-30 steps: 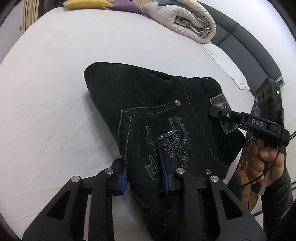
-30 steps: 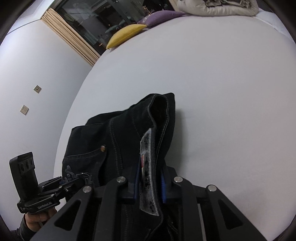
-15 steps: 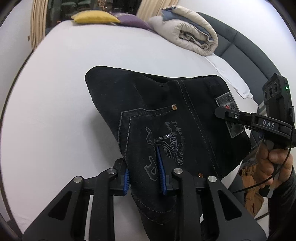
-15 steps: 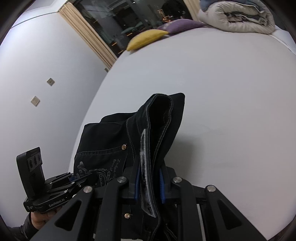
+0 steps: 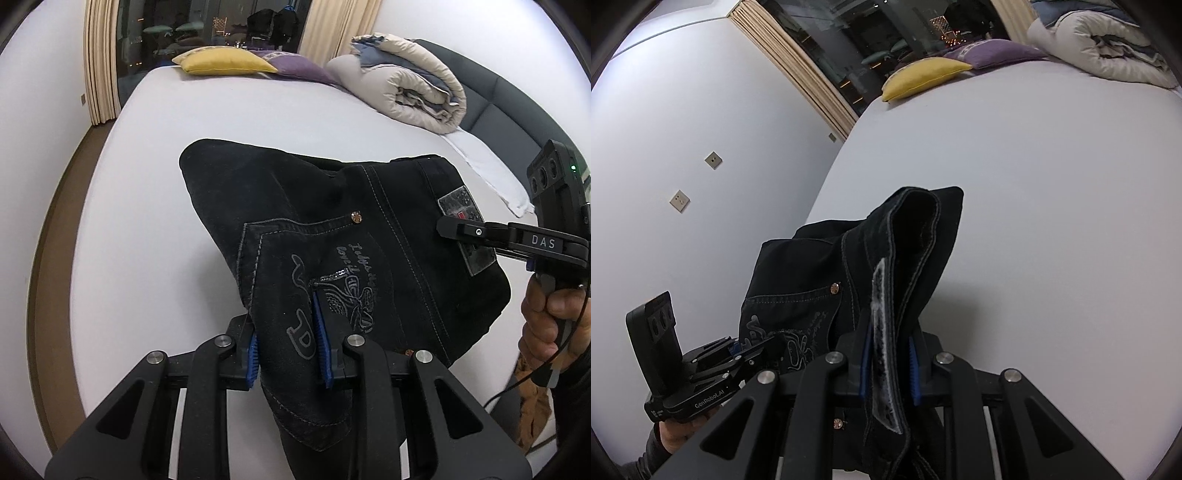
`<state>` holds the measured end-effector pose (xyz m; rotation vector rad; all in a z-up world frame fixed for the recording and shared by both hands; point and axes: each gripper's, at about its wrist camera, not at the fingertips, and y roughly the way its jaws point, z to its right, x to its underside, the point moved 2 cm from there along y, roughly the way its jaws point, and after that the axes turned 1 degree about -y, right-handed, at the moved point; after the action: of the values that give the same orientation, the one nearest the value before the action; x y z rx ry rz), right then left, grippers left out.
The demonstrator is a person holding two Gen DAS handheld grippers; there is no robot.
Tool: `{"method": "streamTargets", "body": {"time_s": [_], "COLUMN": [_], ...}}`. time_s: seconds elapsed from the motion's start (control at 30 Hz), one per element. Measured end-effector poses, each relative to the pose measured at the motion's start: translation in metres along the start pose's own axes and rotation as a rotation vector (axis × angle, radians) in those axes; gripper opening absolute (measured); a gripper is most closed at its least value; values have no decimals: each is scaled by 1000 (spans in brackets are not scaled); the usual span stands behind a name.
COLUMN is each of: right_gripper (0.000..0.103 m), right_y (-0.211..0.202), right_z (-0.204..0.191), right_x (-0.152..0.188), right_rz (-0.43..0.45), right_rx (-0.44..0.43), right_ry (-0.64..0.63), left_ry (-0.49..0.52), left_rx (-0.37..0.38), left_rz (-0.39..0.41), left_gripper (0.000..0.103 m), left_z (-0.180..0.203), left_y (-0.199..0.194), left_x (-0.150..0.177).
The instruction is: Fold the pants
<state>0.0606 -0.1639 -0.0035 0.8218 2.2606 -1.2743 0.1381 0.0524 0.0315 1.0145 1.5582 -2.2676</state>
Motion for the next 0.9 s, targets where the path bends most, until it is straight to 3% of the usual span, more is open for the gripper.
{"method": "streamTargets", "body": {"time_s": [0.23,0.4,0.43,0.5,0.6,0.7,0.77,0.8,0.9], "right_gripper": [18,19,20,36,40,45,49,55,57], "right_y": [45,89,97,107,114,108,94,88,52], "right_z": [2,41,52,74,96,98,97,96,86], "right_x": [-36,-37,-35,-30,-18,-12,-7,-6,1], "right_rz": [-19,-76,-84,-92,-53,-15,9,25,91], "right_rx": [-14,5,1,-34,-106,-149,-128,-107,-31], "right_ry": [13,94,128,206,277,285,296,302,278], "left_ry": [14,-40,-50,-63,-94,-144,-155,-146,-79], "left_rx": [-25,6,12,18,31,64,52,31,-84], "left_rz": [-34,-69,-67,-54,-17,13,40,73,191], "left_gripper": [23,26,31,40,52,55,56,55,62], "left_z": [-48,-78,-82,-90,-94,-103,-109,-107,-84], "left_y": [40,81,84,89,91,84,74,60,14], "left_x": [-30,-22,-20,-15,-10,-7,-4,2,8]}}
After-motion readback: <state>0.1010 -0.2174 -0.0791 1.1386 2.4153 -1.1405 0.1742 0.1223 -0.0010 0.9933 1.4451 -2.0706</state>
